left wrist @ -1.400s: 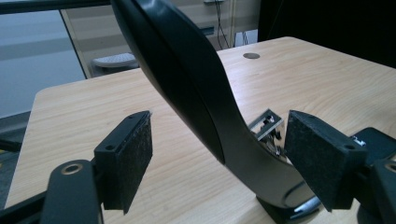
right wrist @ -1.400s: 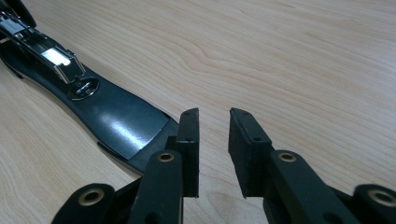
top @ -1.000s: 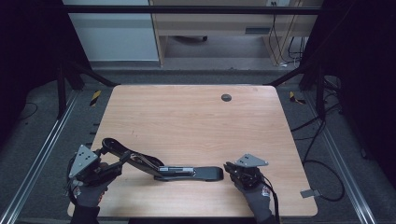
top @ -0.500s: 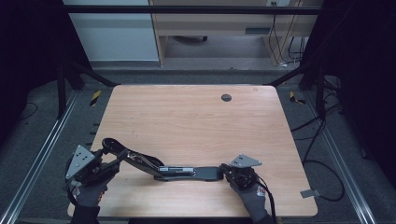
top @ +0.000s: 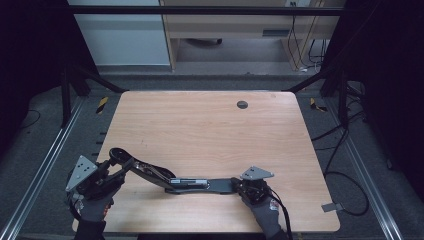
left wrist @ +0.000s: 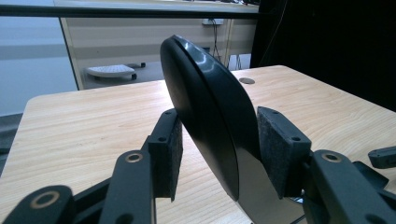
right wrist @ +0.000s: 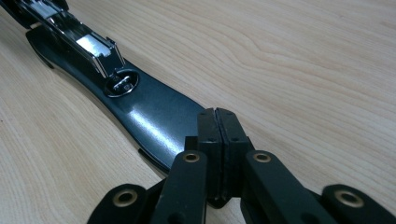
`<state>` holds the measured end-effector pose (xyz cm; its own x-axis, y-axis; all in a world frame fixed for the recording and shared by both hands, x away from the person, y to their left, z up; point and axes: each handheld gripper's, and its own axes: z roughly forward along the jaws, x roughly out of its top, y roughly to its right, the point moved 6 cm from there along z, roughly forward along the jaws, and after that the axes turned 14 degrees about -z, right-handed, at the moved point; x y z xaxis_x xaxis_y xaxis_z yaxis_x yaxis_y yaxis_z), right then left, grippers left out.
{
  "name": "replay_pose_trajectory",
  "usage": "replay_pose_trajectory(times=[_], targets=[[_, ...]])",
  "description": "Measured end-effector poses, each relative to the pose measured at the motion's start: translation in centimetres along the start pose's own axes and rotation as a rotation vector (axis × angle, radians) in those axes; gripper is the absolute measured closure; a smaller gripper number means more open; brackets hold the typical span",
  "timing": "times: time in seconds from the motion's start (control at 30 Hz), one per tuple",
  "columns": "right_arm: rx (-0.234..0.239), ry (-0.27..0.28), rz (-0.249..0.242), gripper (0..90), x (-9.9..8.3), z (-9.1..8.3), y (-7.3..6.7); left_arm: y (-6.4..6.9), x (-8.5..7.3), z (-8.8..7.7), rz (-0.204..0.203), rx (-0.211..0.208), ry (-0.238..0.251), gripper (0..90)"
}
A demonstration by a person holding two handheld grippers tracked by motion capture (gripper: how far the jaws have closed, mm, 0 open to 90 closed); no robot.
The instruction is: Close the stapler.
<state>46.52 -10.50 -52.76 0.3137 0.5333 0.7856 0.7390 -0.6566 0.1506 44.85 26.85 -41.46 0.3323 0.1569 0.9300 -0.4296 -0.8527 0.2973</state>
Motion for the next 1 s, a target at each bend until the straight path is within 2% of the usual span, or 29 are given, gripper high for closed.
replay_pose_trajectory(times=[0.33, 1.0], targets=[[0.023, -0.015, -0.004, 90.0, -0.28, 0.38, -0.49, 0.02, -0.04, -0.02, -0.014, 0.000, -0.001, 52.7], [0.051, 0.008, 0.011, 90.0, -0.32, 0.49, -0.84, 0.41, 0.06, 0.01, -0.025, 0.001, 0.005, 54.0]])
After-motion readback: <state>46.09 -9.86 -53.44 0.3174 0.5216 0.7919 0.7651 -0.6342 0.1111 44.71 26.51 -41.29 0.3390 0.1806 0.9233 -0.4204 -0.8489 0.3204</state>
